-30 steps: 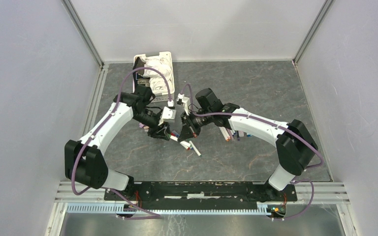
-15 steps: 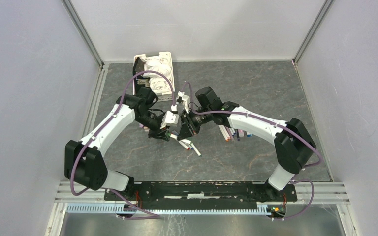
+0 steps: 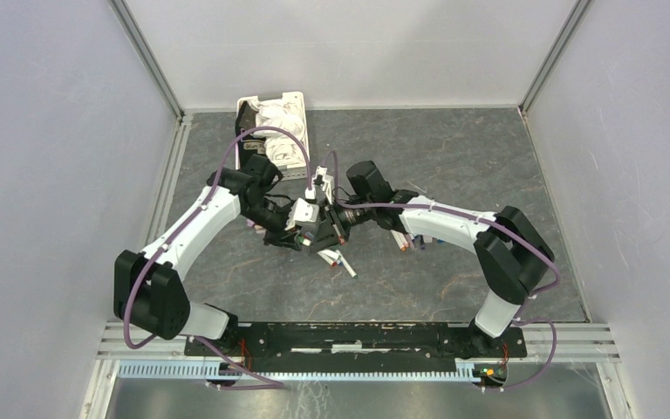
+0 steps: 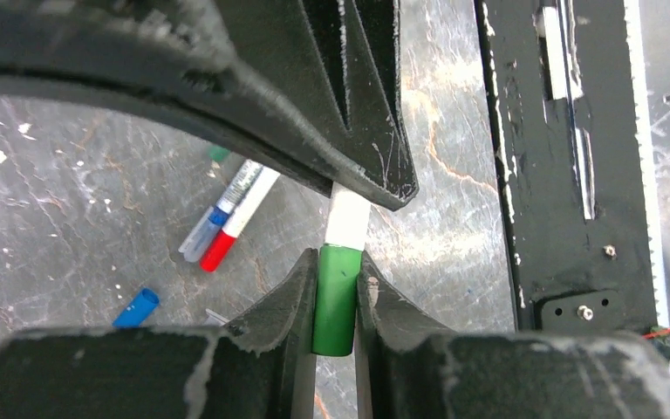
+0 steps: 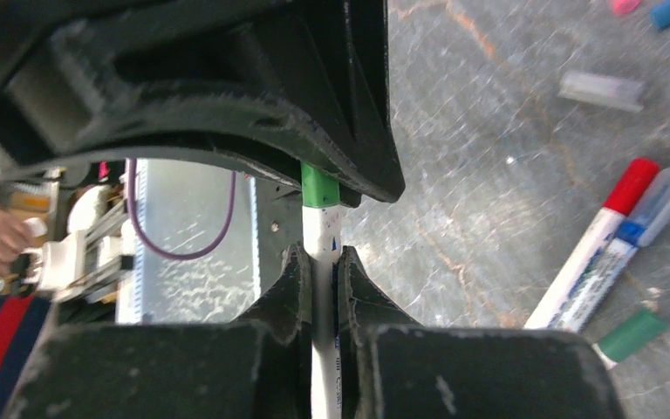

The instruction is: Open the pen caps

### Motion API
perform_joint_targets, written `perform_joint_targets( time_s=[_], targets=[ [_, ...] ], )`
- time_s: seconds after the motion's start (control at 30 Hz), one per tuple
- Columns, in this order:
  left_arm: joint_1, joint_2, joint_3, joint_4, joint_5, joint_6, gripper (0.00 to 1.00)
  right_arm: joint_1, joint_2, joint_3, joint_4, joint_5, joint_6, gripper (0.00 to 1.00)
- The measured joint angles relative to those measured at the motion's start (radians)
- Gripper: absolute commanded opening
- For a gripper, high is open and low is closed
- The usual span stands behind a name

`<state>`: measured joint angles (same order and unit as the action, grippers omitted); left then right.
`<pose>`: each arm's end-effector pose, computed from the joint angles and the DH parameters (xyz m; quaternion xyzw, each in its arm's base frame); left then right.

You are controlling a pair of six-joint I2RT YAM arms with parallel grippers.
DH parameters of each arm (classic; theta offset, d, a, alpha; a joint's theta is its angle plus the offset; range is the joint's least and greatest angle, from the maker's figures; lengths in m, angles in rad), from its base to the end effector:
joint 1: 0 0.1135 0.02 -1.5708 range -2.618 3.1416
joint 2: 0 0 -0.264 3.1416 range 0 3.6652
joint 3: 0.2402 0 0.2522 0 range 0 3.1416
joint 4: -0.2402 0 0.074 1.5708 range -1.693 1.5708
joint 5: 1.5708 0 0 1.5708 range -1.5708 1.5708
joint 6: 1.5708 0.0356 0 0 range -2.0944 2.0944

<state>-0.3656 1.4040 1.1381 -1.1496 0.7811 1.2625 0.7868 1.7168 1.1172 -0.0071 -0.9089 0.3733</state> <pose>0.2186 -0.1105 0.2693 0.6906 0.6115 -0.3109 0.2292 0.2437 0.2841 0.2313 -0.3626 0.7374 0.5536 0.1352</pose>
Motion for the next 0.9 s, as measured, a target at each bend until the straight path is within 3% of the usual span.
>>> perform_joint_targets(
  time_s=[0.07,0.27,0.4,0.57,0.63,0.9],
  targets=[
    [0.019,0.001,0.008,-0.001,0.014,0.014,0.02,-0.004,-0.031,-0.030,0.022,0.021,-0.015,0.00],
    [0.244,0.037,0.103,0.018,-0.076,0.057,0.02,-0.072,-0.126,-0.215,-0.125,0.076,-0.064,0.00],
    [0.282,0.048,0.096,0.057,-0.103,0.064,0.02,-0.110,-0.157,-0.256,-0.210,0.195,-0.098,0.00],
    [0.278,0.066,0.007,0.199,-0.106,0.011,0.02,-0.185,-0.214,-0.253,-0.277,0.508,-0.113,0.00],
    [0.277,0.093,-0.045,0.276,-0.124,-0.029,0.02,-0.209,-0.232,-0.253,-0.288,0.698,-0.110,0.00],
    [0.249,0.199,-0.116,0.464,-0.187,-0.129,0.02,-0.221,-0.239,-0.286,-0.267,1.077,-0.105,0.00]
  ],
)
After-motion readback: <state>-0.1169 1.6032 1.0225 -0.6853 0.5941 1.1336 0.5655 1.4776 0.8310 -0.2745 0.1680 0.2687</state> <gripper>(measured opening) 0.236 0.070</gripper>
